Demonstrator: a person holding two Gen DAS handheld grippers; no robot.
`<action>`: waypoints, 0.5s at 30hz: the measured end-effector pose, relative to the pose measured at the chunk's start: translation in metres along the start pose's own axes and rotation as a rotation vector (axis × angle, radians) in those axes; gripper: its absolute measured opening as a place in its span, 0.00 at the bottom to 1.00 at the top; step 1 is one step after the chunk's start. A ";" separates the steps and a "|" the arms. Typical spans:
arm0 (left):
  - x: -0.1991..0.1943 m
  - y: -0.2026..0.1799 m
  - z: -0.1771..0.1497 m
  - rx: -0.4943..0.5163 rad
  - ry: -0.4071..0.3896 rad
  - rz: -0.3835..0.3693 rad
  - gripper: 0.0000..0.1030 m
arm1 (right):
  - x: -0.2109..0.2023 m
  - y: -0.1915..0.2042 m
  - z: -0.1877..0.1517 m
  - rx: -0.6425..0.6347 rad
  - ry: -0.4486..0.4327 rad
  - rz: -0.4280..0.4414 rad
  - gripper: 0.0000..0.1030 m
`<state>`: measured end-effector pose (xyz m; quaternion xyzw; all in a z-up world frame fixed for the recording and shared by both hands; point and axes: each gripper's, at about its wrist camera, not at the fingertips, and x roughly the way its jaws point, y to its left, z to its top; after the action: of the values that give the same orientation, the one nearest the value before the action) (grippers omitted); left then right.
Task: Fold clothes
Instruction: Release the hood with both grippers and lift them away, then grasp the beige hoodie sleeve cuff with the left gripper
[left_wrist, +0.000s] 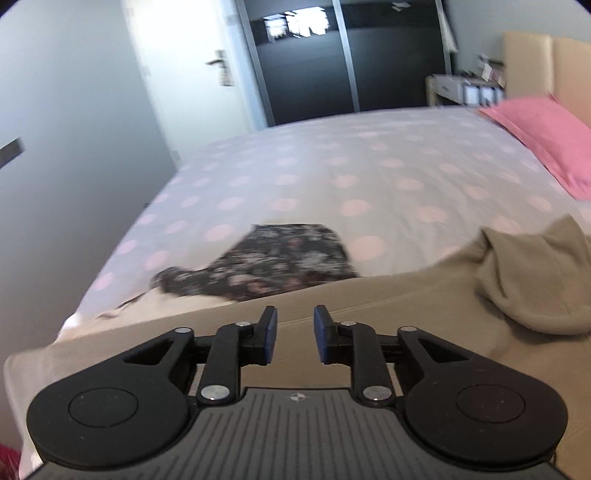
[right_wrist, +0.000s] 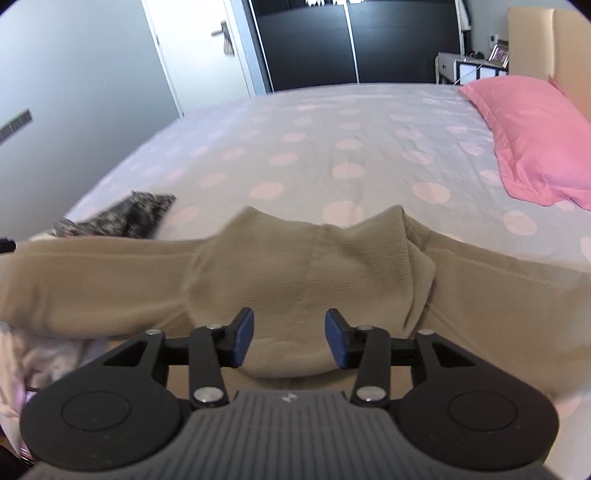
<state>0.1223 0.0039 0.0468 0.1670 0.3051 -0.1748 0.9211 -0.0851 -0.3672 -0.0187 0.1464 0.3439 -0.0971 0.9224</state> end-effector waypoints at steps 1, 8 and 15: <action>-0.004 0.012 -0.004 -0.032 -0.012 0.016 0.22 | -0.008 0.005 -0.005 0.004 -0.018 -0.016 0.46; -0.029 0.089 -0.039 -0.225 -0.057 0.189 0.39 | -0.036 0.024 -0.034 0.095 -0.090 -0.092 0.61; -0.049 0.154 -0.071 -0.413 -0.077 0.284 0.43 | -0.024 0.050 -0.054 0.108 -0.045 -0.087 0.61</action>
<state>0.1150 0.1805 0.0543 0.0099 0.2726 0.0159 0.9619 -0.1216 -0.3005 -0.0312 0.1785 0.3236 -0.1587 0.9155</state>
